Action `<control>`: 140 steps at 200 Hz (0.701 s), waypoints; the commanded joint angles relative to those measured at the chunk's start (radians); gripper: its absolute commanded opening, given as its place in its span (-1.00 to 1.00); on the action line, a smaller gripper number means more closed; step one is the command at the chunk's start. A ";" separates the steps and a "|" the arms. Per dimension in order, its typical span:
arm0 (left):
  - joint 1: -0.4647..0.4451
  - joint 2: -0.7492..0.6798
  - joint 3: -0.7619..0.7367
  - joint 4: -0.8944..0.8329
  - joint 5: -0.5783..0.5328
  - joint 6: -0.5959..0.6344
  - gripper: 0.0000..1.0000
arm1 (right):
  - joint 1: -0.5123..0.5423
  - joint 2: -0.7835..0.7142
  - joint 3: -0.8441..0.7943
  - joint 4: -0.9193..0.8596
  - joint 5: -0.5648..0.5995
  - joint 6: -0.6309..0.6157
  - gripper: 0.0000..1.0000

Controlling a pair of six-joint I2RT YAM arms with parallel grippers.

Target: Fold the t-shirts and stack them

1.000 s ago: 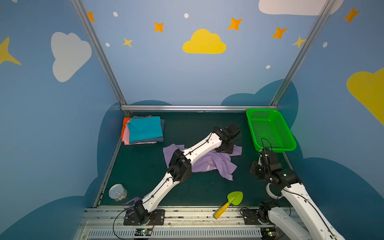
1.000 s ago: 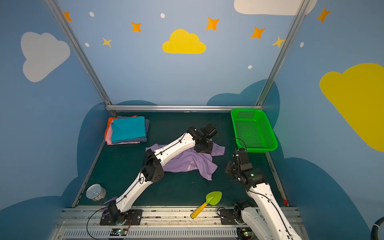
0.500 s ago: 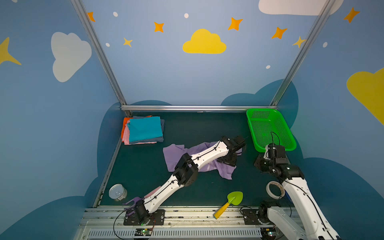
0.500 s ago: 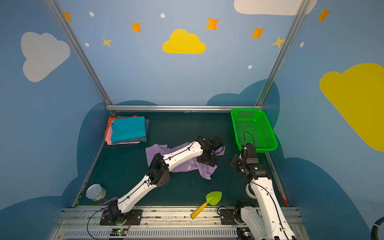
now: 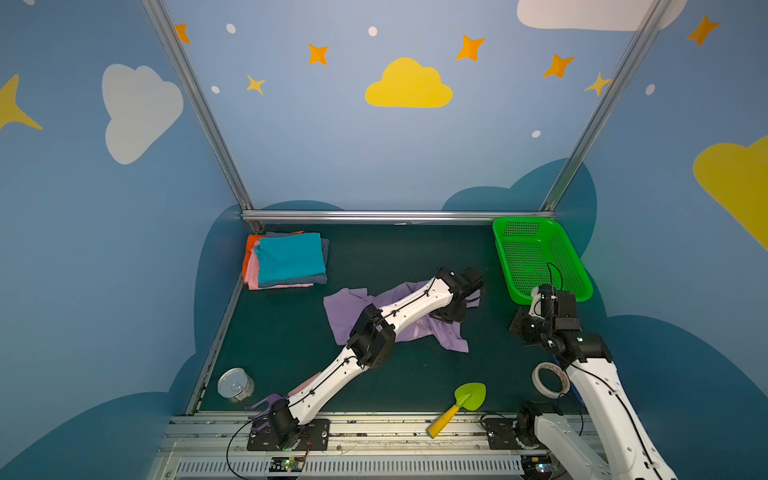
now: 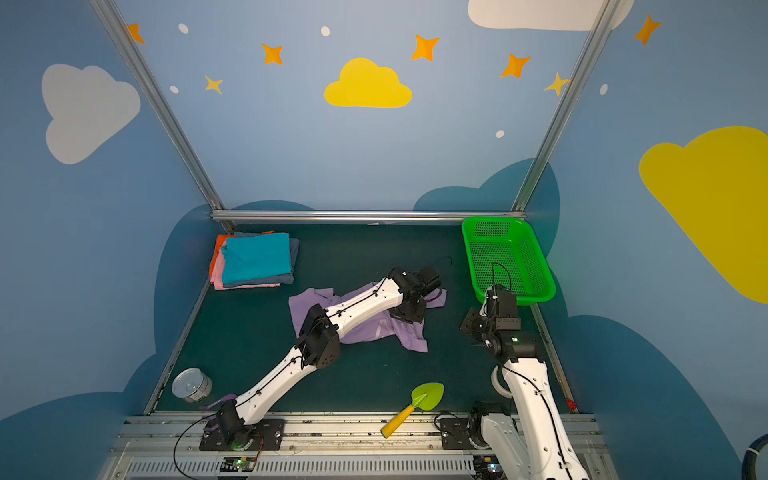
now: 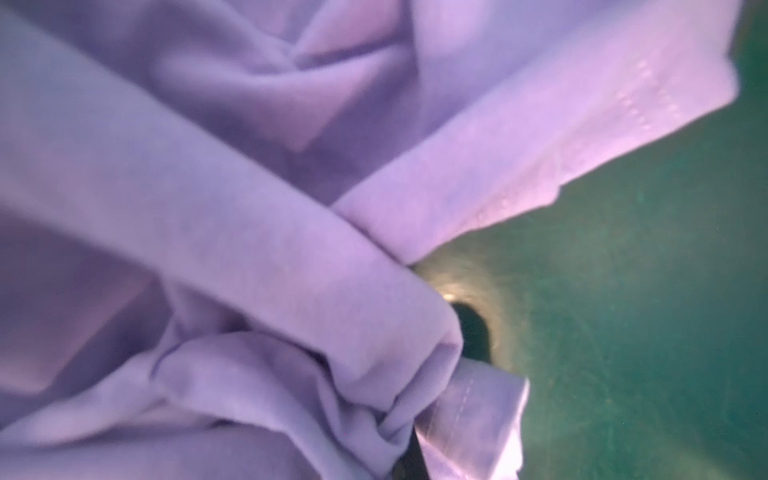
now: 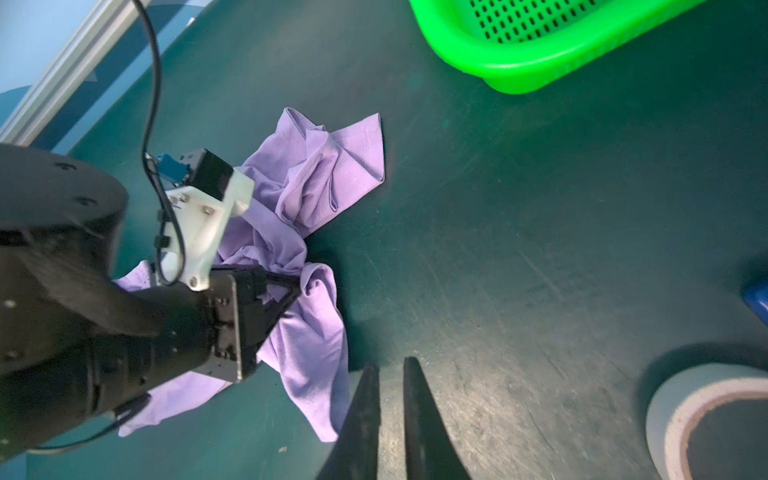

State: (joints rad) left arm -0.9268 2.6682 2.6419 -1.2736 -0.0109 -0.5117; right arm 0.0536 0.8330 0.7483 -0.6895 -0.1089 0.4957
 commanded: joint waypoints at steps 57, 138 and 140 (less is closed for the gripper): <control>0.134 -0.530 -0.244 0.003 -0.052 0.014 -0.92 | 0.104 0.182 0.093 0.058 -0.071 -0.037 -0.59; 0.277 -0.919 -0.731 0.145 -0.008 -0.075 -0.91 | 0.261 0.536 0.278 0.222 -0.040 -0.024 -0.21; 0.282 -0.928 -0.749 0.153 -0.008 -0.081 -0.91 | 0.263 0.548 0.284 0.227 -0.043 -0.025 -0.21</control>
State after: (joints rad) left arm -0.7013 1.8473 2.0182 -1.1885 -0.0216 -0.5400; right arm 0.2897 1.2797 0.9596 -0.5354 -0.1501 0.4717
